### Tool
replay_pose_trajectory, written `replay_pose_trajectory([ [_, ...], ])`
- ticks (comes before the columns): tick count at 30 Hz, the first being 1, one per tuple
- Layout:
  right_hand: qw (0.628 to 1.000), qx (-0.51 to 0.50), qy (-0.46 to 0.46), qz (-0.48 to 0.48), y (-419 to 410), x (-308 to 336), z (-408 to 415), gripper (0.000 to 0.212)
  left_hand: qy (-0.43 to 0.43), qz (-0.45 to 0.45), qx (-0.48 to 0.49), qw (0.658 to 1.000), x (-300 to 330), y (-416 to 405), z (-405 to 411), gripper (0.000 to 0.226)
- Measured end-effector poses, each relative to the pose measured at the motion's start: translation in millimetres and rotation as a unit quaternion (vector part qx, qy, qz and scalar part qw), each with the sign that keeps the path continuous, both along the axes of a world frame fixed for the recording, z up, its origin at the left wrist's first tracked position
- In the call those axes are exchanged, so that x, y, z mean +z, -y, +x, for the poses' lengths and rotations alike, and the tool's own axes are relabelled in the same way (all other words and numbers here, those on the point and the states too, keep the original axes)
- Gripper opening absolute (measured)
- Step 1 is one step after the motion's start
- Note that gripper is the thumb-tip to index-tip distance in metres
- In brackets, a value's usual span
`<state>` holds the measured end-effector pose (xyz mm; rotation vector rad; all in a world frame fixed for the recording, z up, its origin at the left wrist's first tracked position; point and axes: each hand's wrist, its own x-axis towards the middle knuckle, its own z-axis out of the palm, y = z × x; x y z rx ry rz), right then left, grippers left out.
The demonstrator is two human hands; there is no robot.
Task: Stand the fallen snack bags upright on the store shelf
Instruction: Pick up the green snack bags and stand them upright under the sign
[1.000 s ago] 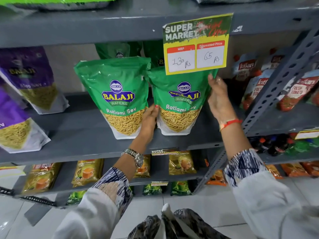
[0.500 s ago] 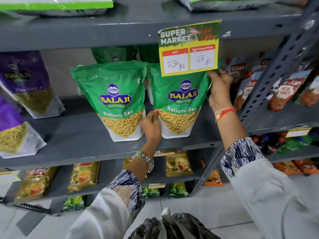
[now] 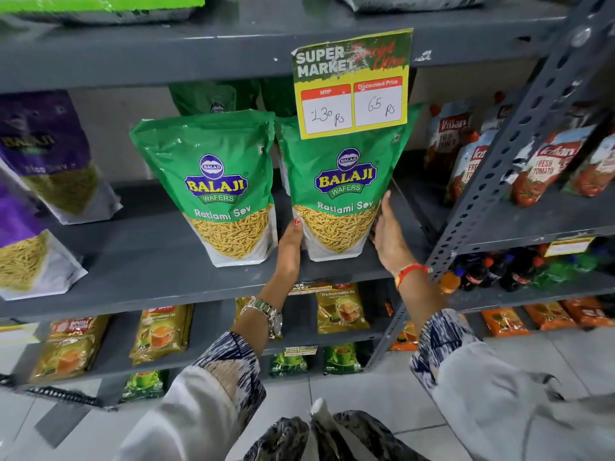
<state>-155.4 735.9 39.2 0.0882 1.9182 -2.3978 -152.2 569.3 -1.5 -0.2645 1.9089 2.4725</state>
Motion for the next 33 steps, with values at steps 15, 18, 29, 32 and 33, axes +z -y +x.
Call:
replay_pose_trajectory([
  [15,0.998,-0.044,-0.016,-0.029,-4.8,-14.1,8.6,0.036,0.011,-0.035,-0.013,0.999,0.6,-8.4,17.2,0.032],
  [18,0.996,-0.087,0.002,-0.017,-5.0,-17.6,9.0,0.044,-0.031,-0.067,-0.032,0.997,-2.2,-6.9,21.3,0.034],
  [29,0.975,-0.188,-0.117,0.014,102.6,-71.9,87.5,0.032,-0.121,-0.208,0.376,0.895,-11.3,88.1,78.7,0.007],
  [32,0.988,-0.034,-0.113,0.096,141.5,-62.8,61.4,0.022,-0.11,-0.157,0.379,0.905,2.7,135.6,57.9,0.023],
  [33,0.991,-0.013,-0.081,0.108,152.0,-60.8,49.9,0.03,-0.082,-0.134,0.35,0.924,2.9,149.9,47.6,0.031],
])
